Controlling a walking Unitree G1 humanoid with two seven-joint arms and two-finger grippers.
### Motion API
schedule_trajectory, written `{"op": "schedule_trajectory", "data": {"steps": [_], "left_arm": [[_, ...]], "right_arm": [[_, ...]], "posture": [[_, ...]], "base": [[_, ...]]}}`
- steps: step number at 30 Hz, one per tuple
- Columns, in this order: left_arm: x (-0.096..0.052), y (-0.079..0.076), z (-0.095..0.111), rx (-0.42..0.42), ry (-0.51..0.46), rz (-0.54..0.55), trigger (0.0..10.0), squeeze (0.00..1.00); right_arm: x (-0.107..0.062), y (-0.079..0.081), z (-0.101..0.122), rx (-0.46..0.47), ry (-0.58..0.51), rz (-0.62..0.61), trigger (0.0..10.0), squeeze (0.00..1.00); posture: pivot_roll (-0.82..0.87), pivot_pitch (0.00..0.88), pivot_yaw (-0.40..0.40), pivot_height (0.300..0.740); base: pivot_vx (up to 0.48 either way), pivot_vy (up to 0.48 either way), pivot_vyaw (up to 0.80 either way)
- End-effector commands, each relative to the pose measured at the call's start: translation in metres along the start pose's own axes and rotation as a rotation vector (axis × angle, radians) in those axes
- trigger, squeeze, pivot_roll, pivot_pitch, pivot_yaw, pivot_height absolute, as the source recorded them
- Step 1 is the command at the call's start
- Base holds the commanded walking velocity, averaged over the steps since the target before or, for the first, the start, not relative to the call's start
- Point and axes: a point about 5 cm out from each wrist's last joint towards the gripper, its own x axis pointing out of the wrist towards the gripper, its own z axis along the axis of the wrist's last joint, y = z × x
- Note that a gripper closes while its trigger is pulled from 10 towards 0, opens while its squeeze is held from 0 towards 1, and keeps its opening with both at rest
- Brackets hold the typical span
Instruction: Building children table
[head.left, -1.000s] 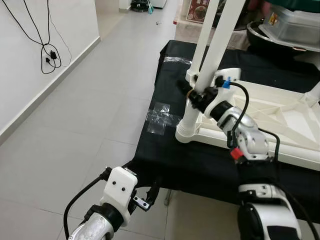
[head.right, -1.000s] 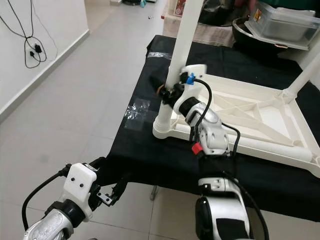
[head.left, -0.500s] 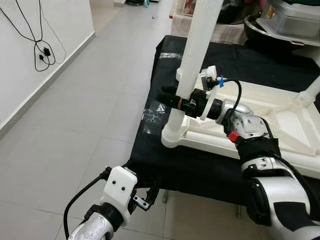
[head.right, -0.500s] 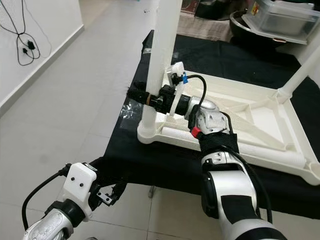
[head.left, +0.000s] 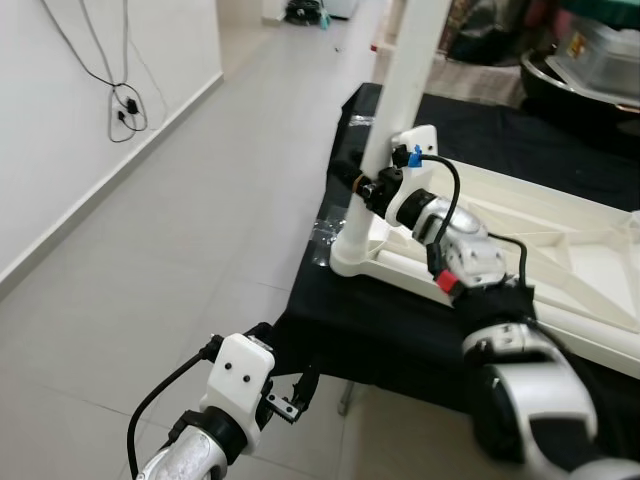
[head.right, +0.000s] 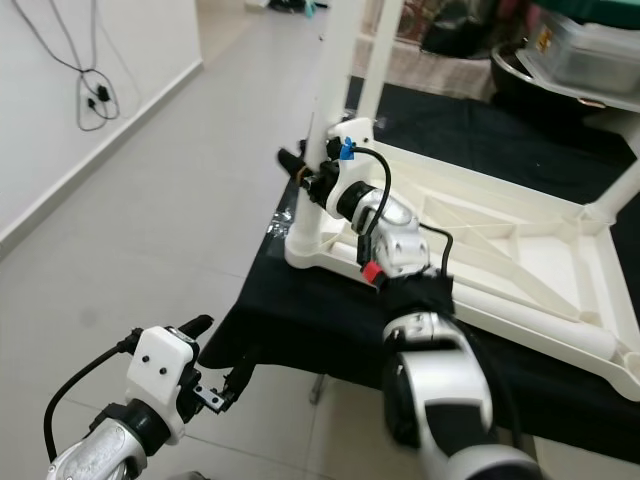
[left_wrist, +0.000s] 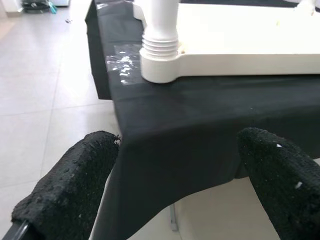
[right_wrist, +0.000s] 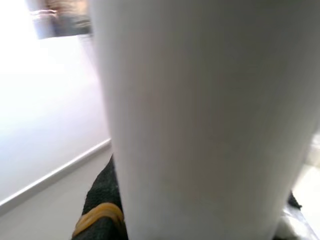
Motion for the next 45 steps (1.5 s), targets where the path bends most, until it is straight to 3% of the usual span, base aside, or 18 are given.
{"op": "schedule_trajectory", "data": {"steps": [1,5,10,13,14,15,16,21,22,24,27,28,30,32,35,38,41,45], "left_arm": [[-0.002,-0.001,-0.005,0.003,0.019,-0.005,10.0,0.00],[-0.002,-0.001,-0.005,0.003,0.020,-0.002,10.0,0.00],[-0.003,-0.001,-0.005,0.002,0.023,0.002,10.0,0.00],[-0.003,-0.001,-0.005,0.002,0.023,0.002,10.0,0.00],[-0.003,-0.001,-0.005,0.000,0.023,0.002,10.0,0.00],[-0.003,-0.001,-0.005,0.000,0.023,0.002,10.0,0.00],[-0.003,-0.001,-0.005,-0.001,0.024,0.001,10.0,0.00],[-0.003,-0.002,-0.005,-0.004,0.024,-0.002,10.0,0.00],[-0.002,-0.002,-0.005,-0.005,0.023,-0.002,10.0,0.00],[-0.002,-0.001,-0.005,-0.005,0.023,-0.003,10.0,0.00],[-0.002,-0.002,-0.005,-0.006,0.021,-0.003,10.0,0.00],[-0.002,-0.002,-0.005,-0.006,0.021,-0.003,10.0,0.00],[-0.001,-0.001,-0.004,-0.006,0.020,-0.002,10.0,0.00],[-0.001,-0.001,-0.004,-0.006,0.020,-0.002,10.0,0.00],[-0.001,-0.002,-0.004,-0.005,0.020,-0.001,10.0,0.00],[-0.001,-0.002,-0.004,-0.004,0.020,0.000,10.0,0.00],[-0.001,-0.003,-0.004,-0.004,0.020,0.002,10.0,0.00],[-0.001,-0.004,-0.004,-0.005,0.018,0.003,10.0,0.00]], "right_arm": [[-0.027,-0.032,-0.021,-0.007,0.091,-0.418,0.0,0.00],[-0.038,-0.023,-0.023,0.036,0.082,-0.541,0.0,0.00],[-0.036,0.018,-0.029,0.086,0.088,-0.582,0.0,0.00],[-0.036,0.018,-0.029,0.086,0.088,-0.582,0.0,0.00],[-0.033,0.029,-0.029,0.094,0.088,-0.559,10.0,0.00],[-0.033,0.033,-0.027,0.096,0.083,-0.545,10.0,0.00],[-0.032,0.036,-0.024,0.088,0.048,-0.500,10.0,1.00],[-0.035,0.032,-0.015,0.072,0.003,-0.456,10.0,1.00],[-0.035,0.022,-0.010,0.065,-0.023,-0.430,10.0,0.00],[-0.035,0.015,-0.007,0.058,-0.043,-0.409,10.0,0.00],[-0.024,-0.003,0.006,0.138,-0.085,-0.107,10.0,0.00],[-0.024,-0.003,0.006,0.138,-0.085,-0.107,10.0,0.00],[-0.019,-0.010,0.008,0.174,-0.056,0.042,10.0,0.00],[-0.019,-0.010,0.008,0.174,-0.056,0.042,10.0,0.00],[-0.023,-0.008,0.013,0.191,0.032,0.515,10.0,0.00],[-0.026,-0.007,0.013,0.174,0.060,0.646,10.0,0.00],[-0.031,-0.003,0.005,0.110,0.145,0.941,10.0,0.00],[-0.025,-0.002,0.003,0.103,0.163,0.995,10.0,0.00]], "posture": [[0.13,0.091,-0.116,0.740],[0.14,0.091,-0.115,0.740],[0.14,0.096,-0.120,0.740],[0.14,0.096,-0.120,0.740],[0.14,0.098,-0.121,0.740],[0.14,0.098,-0.121,0.740],[0.14,0.098,-0.121,0.740],[0.13,0.102,-0.122,0.740],[0.13,0.103,-0.121,0.740],[0.13,0.103,-0.121,0.740],[0.13,0.103,-0.120,0.740],[0.13,0.103,-0.120,0.740],[0.13,0.103,-0.122,0.740],[0.13,0.103,-0.122,0.740],[0.13,0.104,-0.127,0.740],[0.14,0.105,-0.127,0.740],[0.15,0.108,-0.133,0.740],[0.15,0.109,-0.137,0.740]], "base": [[0.000,0.000,0.00],[0.000,0.000,0.00],[0.000,0.000,0.00],[0.000,0.000,0.00],[0.000,0.000,0.00],[0.000,0.000,0.00],[0.000,0.000,0.00],[0.000,0.000,0.00],[0.000,0.000,0.00],[0.000,0.000,0.00],[0.000,0.000,0.00],[0.000,0.000,0.00],[0.000,0.000,0.00],[0.000,0.000,0.00],[0.000,0.000,0.00],[0.000,0.000,0.00],[0.000,0.000,0.00],[0.000,0.000,0.00]]}}
